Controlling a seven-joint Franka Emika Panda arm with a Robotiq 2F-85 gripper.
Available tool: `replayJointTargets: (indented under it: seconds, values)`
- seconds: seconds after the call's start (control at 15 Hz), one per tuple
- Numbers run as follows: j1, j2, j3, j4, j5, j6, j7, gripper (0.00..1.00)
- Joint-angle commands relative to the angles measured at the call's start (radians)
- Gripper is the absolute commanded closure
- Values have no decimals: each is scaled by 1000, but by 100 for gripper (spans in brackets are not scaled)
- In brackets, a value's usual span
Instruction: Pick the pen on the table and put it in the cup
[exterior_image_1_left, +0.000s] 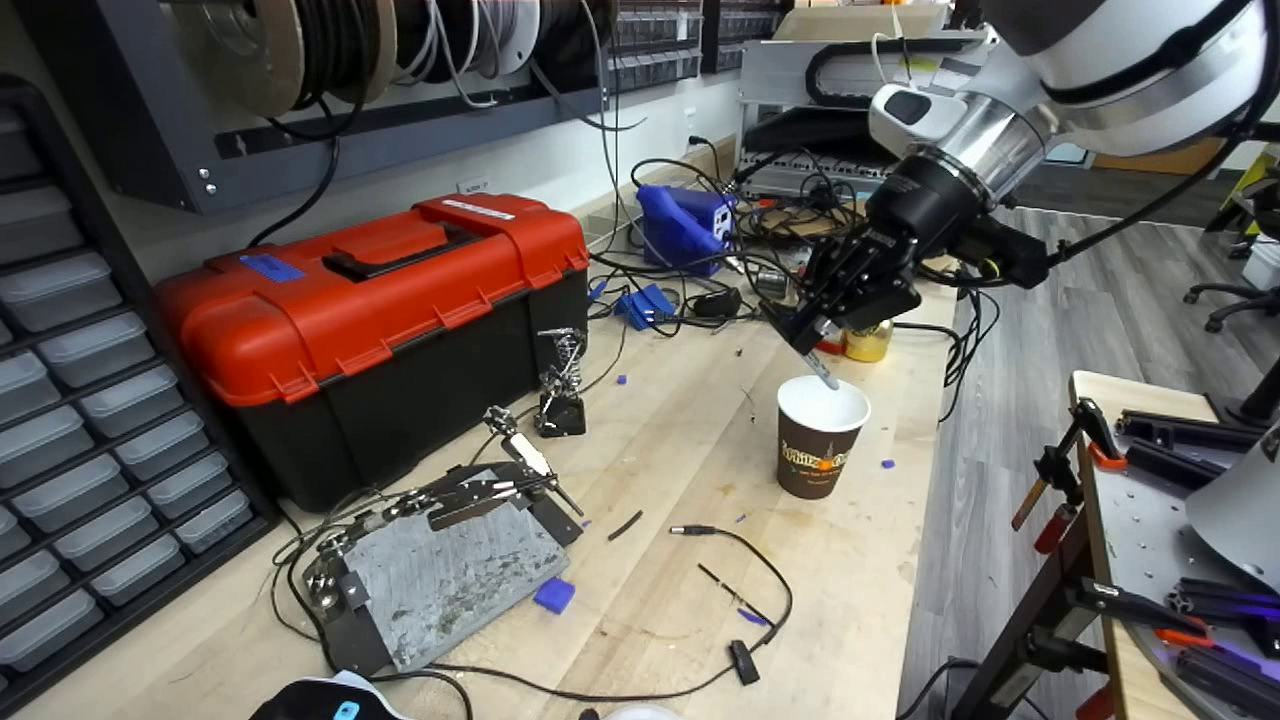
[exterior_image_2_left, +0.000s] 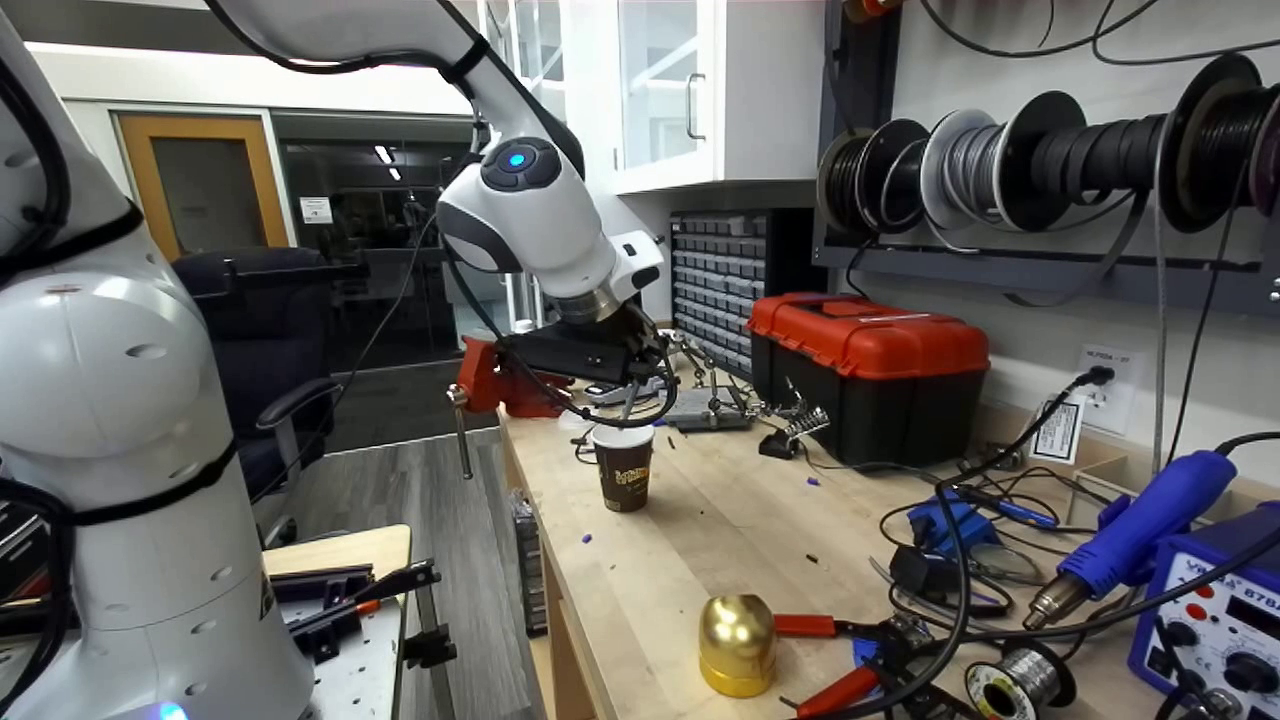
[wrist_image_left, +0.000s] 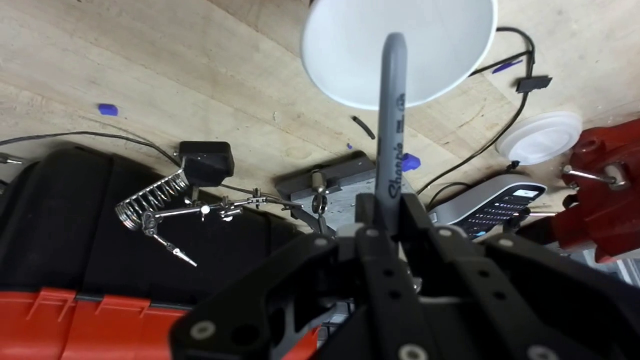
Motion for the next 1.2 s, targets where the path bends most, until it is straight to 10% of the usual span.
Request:
replayJointTargets:
  seconds: [0.0, 0.47, 0.53, 1.13]
  values:
    - [1, 24, -23, 30, 122, -40, -131, 96]
    - [-18, 84, -24, 46, 295, -80, -284, 96]
    - [-20, 91, -24, 44, 306, -87, -291, 61]
    - [-22, 93, -16, 41, 349, -78, -334, 10]
